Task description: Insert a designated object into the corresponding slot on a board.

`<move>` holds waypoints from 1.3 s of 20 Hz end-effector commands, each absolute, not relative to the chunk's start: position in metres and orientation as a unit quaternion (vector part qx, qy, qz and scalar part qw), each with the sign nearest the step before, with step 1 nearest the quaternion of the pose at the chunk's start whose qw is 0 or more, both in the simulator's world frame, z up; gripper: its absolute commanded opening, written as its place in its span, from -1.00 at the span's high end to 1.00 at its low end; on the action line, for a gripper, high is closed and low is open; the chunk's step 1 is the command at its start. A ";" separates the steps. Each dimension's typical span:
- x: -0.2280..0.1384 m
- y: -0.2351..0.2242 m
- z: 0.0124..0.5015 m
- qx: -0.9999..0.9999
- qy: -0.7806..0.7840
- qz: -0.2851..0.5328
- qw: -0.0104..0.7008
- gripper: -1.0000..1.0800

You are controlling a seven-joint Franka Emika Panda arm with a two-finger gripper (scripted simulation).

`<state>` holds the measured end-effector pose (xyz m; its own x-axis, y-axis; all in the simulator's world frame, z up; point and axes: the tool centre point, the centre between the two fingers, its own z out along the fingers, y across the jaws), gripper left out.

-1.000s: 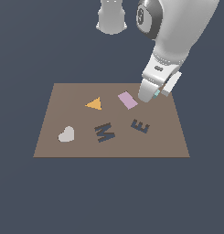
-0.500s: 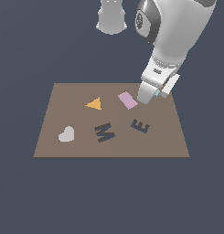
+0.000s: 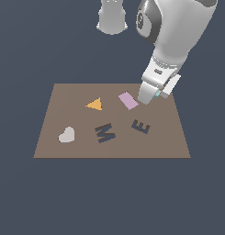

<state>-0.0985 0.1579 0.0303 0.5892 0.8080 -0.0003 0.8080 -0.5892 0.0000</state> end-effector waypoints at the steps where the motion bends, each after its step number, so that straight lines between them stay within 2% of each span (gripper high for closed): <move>1: -0.098 0.159 0.030 0.894 0.448 0.000 0.000 1.00; 14: -0.090 0.173 0.031 0.936 0.352 0.000 0.000 1.00; 26: -0.065 0.195 0.033 0.989 0.151 0.001 0.000 1.00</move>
